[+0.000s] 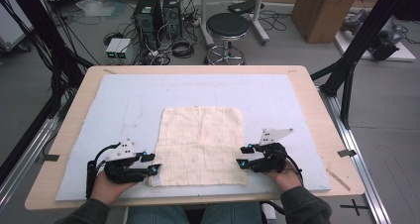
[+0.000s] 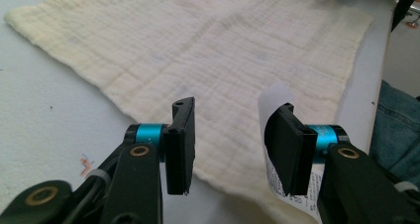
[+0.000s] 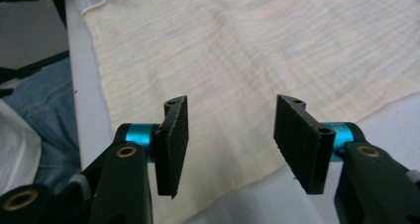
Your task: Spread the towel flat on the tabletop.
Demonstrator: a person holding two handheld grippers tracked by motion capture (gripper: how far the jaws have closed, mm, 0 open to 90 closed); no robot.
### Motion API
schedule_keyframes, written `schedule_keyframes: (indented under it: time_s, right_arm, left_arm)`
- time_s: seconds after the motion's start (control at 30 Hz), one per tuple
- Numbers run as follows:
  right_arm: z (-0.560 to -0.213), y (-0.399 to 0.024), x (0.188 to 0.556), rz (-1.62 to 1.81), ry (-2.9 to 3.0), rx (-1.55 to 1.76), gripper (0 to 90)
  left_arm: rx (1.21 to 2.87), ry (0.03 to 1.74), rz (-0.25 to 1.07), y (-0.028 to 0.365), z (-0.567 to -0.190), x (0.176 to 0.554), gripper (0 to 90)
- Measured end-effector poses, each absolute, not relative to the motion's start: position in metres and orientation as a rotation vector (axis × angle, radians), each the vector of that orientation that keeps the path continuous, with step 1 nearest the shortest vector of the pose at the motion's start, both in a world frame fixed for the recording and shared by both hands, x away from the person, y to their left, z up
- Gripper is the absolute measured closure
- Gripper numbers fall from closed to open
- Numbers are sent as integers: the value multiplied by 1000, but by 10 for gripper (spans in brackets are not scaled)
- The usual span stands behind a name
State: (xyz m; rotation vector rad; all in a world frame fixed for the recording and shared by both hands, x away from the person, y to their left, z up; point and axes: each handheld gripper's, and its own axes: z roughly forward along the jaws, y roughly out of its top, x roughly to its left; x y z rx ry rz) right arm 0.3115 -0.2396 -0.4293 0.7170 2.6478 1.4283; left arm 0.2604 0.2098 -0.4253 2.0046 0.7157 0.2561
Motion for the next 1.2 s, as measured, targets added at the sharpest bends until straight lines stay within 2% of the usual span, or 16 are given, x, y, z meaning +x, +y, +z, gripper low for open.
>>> schedule_keyframes:
  time_s: [0.57,1.2]
  right_arm:
    - [-427,-236,321,1429,2583,755,345]
    - [-425,-233,328,1380,2566,742,325]
  left_arm:
    - [1978,749,304,213,-424,266,462]
    - [1968,754,349,208,-420,276,424]
